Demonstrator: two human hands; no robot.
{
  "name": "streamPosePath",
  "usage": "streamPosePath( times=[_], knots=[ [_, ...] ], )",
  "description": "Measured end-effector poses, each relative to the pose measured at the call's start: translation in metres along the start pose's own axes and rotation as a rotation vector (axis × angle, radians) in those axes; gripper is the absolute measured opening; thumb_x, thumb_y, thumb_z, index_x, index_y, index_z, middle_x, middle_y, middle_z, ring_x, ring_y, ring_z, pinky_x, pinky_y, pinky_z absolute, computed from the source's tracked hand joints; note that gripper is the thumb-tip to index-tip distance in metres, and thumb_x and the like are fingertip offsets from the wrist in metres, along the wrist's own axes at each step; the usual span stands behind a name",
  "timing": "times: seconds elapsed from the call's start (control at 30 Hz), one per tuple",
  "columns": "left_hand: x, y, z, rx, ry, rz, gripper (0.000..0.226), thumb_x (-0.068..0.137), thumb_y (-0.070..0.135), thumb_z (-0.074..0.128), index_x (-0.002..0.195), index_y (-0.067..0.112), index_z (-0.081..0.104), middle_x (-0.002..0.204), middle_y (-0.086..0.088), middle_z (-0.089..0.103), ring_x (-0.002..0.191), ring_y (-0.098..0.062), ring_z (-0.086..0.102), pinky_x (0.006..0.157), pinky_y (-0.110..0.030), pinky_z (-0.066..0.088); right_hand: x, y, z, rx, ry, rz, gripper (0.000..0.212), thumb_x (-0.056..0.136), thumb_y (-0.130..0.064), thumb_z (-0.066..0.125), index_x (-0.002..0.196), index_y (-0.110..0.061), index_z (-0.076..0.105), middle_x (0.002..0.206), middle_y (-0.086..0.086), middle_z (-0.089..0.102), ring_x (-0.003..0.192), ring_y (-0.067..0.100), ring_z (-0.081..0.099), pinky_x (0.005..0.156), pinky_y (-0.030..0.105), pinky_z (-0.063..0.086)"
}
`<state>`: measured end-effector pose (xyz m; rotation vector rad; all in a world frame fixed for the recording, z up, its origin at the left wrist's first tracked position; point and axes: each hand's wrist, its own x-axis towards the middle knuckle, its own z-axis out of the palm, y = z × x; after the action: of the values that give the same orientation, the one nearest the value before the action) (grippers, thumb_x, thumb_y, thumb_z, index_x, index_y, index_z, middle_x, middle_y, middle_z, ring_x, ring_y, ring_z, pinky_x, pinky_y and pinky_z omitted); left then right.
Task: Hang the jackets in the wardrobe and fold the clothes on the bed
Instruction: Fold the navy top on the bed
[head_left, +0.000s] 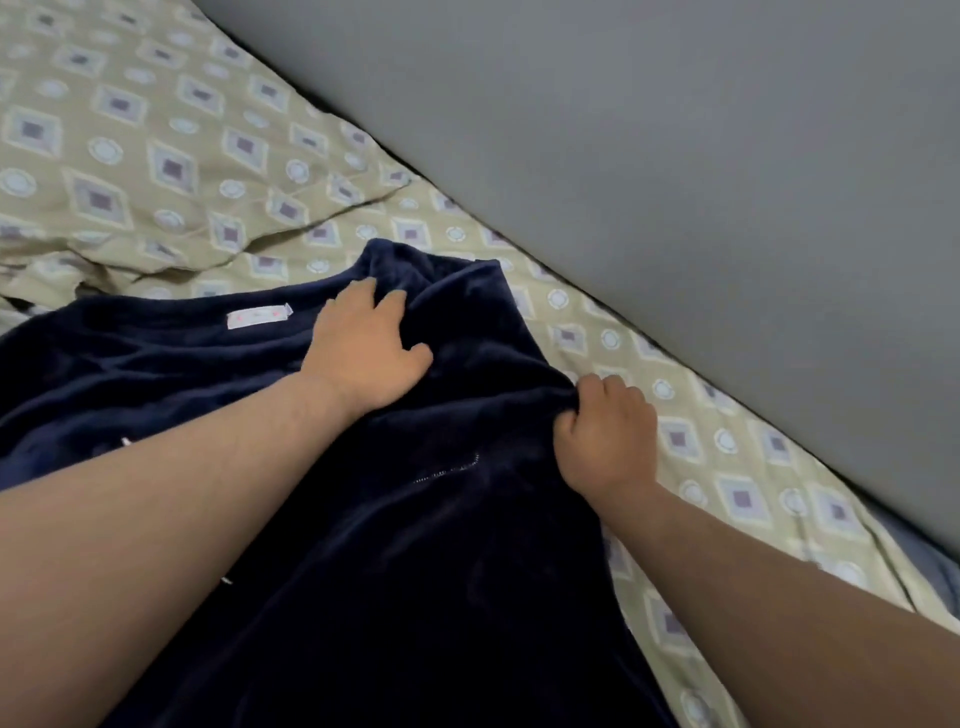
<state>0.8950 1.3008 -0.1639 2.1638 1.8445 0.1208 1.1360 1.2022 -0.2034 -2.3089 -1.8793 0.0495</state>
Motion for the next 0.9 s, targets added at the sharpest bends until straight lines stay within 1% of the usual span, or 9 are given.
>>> streamPosePath(
  times=[0.07,0.13,0.3,0.37,0.47,0.6,0.67,0.77,0.9],
  knots=[
    [0.016,0.017,0.001,-0.051,0.067,0.059,0.055,0.089,0.053,0.05,0.127,0.013,0.056,0.136,-0.012,0.052,0.124,-0.034,0.047,0.101,-0.047,0.039,-0.003,0.004,0.008,0.052,0.036,-0.003,0.028,0.081,-0.039,0.045,0.082,-0.012,0.054,0.081,0.009,0.054,0.072,0.028,0.044,0.067,0.038,0.031],
    [0.034,0.034,-0.001,-0.079,-0.016,0.09,0.053,0.089,0.062,0.045,0.112,0.017,0.058,0.119,-0.006,0.061,0.107,-0.031,0.055,0.089,-0.045,0.045,-0.002,0.006,0.014,0.066,0.045,-0.014,0.036,0.081,-0.051,0.044,0.079,-0.016,0.052,0.08,0.005,0.052,0.073,0.028,0.046,0.067,0.038,0.033],
    [0.079,0.067,-0.002,-0.486,-0.211,-0.069,0.051,0.078,0.073,0.057,0.085,0.023,0.061,0.084,0.01,0.064,0.081,-0.016,0.061,0.07,-0.032,0.043,0.0,0.009,0.02,0.088,0.04,-0.027,0.026,0.078,-0.041,0.051,0.08,-0.015,0.055,0.08,0.005,0.053,0.072,0.027,0.048,0.066,0.036,0.032],
    [0.096,0.072,0.001,-0.658,-0.32,-0.228,0.05,0.075,0.067,0.068,0.086,0.019,0.063,0.088,0.003,0.068,0.082,-0.019,0.065,0.074,-0.032,0.049,0.001,0.009,0.022,0.096,0.044,-0.015,0.024,0.078,-0.038,0.049,0.08,-0.015,0.056,0.08,0.006,0.053,0.072,0.027,0.048,0.067,0.035,0.029],
    [0.117,0.077,0.001,-0.623,-0.423,-0.268,0.035,0.082,0.043,0.075,0.097,0.013,0.064,0.095,-0.003,0.067,0.085,-0.023,0.066,0.071,-0.034,0.054,0.002,0.008,0.022,0.118,0.028,0.0,0.027,0.08,-0.038,0.041,0.08,-0.016,0.056,0.08,0.005,0.054,0.073,0.027,0.049,0.067,0.037,0.033],
    [0.143,0.09,0.005,-0.902,-0.163,-0.088,0.016,0.095,0.017,0.063,0.106,0.006,0.068,0.097,-0.008,0.068,0.09,-0.02,0.063,0.085,-0.034,0.053,0.002,0.008,0.019,0.168,0.028,0.015,0.031,0.079,-0.033,0.034,0.082,-0.014,0.058,0.081,0.007,0.055,0.074,0.028,0.05,0.07,0.041,0.041],
    [0.145,0.091,0.015,-0.73,-0.069,0.003,0.017,0.095,0.017,0.063,0.105,0.005,0.069,0.097,-0.007,0.068,0.089,-0.017,0.061,0.085,-0.027,0.05,0.001,0.008,0.019,0.193,0.049,0.026,0.031,0.078,-0.029,0.034,0.084,-0.012,0.059,0.081,0.007,0.056,0.074,0.028,0.05,0.07,0.041,0.043],
    [0.145,0.087,0.04,-0.452,-0.034,0.08,0.029,0.095,0.031,0.063,0.115,0.01,0.066,0.116,-0.006,0.069,0.109,-0.024,0.061,0.098,-0.032,0.046,0.001,0.008,0.022,0.209,0.063,0.035,0.029,0.075,-0.027,0.035,0.085,-0.012,0.058,0.081,0.007,0.055,0.073,0.028,0.05,0.07,0.041,0.043],
    [0.141,0.089,0.039,-0.345,0.016,0.075,0.042,0.095,0.041,0.058,0.123,0.01,0.056,0.127,-0.013,0.062,0.119,-0.034,0.056,0.101,-0.041,0.044,-0.001,0.009,0.022,0.203,0.025,0.015,0.029,0.077,-0.027,0.035,0.086,-0.012,0.058,0.084,0.008,0.056,0.077,0.029,0.051,0.073,0.042,0.042]
  ],
)
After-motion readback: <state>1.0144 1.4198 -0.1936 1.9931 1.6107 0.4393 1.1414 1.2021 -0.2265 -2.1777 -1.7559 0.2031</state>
